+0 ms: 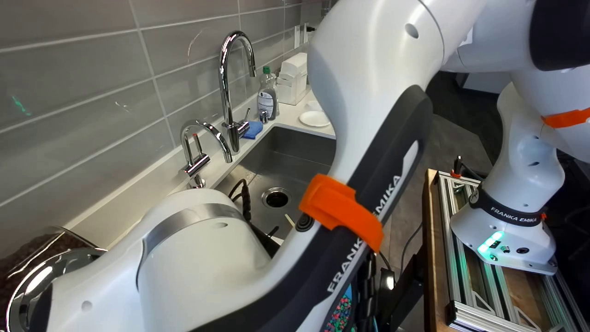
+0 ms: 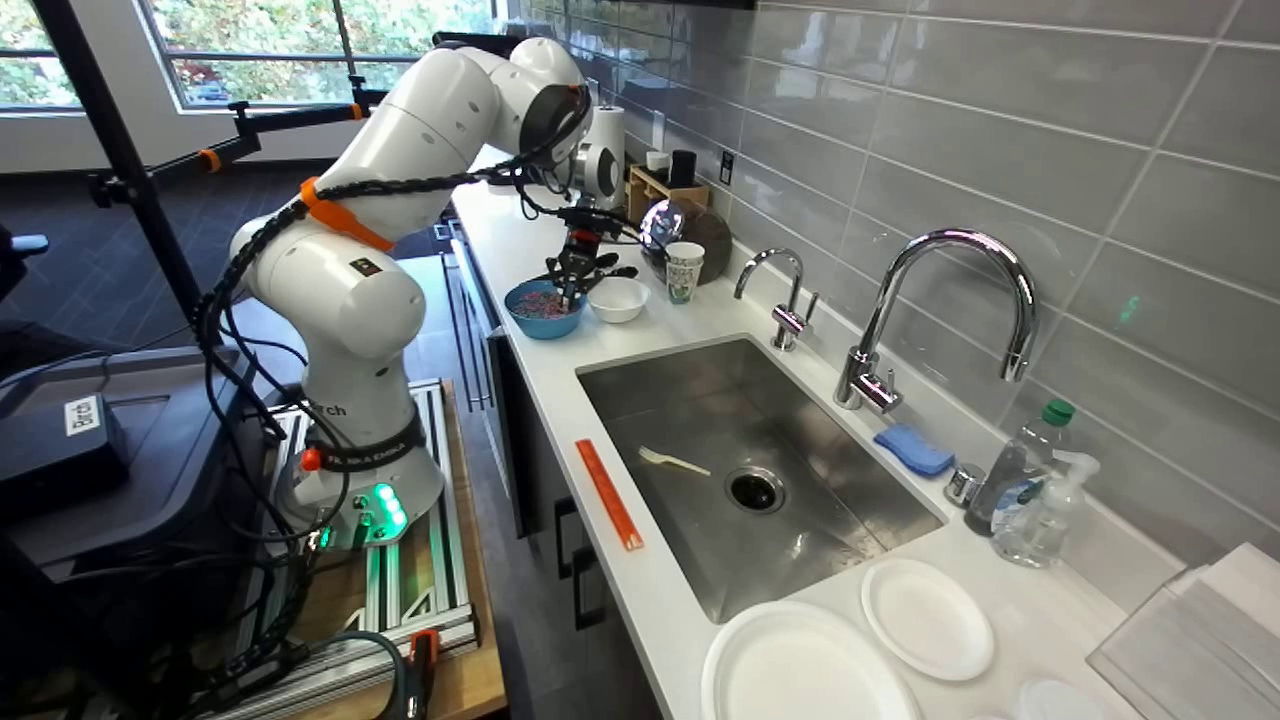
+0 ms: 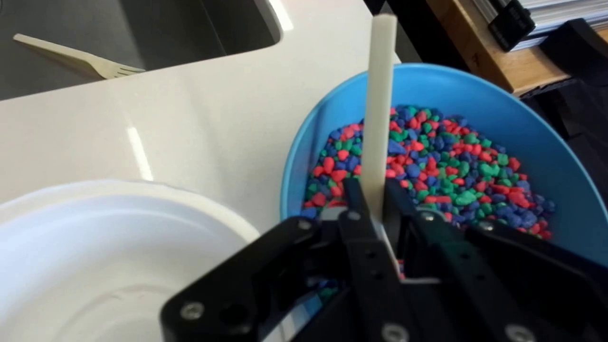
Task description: Stir the content of the blue bowl with the spoon
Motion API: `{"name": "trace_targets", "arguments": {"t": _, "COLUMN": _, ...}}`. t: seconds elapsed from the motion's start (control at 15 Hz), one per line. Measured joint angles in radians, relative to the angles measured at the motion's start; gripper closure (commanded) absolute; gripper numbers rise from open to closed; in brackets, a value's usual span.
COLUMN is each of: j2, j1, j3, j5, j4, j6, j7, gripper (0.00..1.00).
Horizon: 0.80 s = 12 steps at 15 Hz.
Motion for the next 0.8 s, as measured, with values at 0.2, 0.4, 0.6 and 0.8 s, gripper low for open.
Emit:
{"name": "trace_targets", "arguments": {"t": 0.2, "j2": -0.003, "j1": 0.0, "j3": 0.0, "j5": 0.001, "j4": 0.0, "j6": 0.024, "j7": 0.02, "gripper": 0.96}}
{"name": "trace_targets", "arguments": {"t": 0.4, "j2": -0.009, "j1": 0.0, "j3": -0.002, "j5": 0.001, "j4": -0.004, "j6": 0.067, "j7": 0.031, "gripper": 0.96}}
{"name": "trace_targets", "arguments": {"t": 0.6, "j2": -0.025, "j1": -0.002, "j3": -0.005, "j5": 0.001, "j4": -0.02, "j6": 0.111, "j7": 0.032, "gripper": 0.96}}
{"name": "trace_targets", "arguments": {"t": 0.8, "j2": -0.047, "j1": -0.004, "j3": -0.011, "j5": 0.001, "j4": -0.049, "j6": 0.145, "j7": 0.038, "gripper": 0.96}}
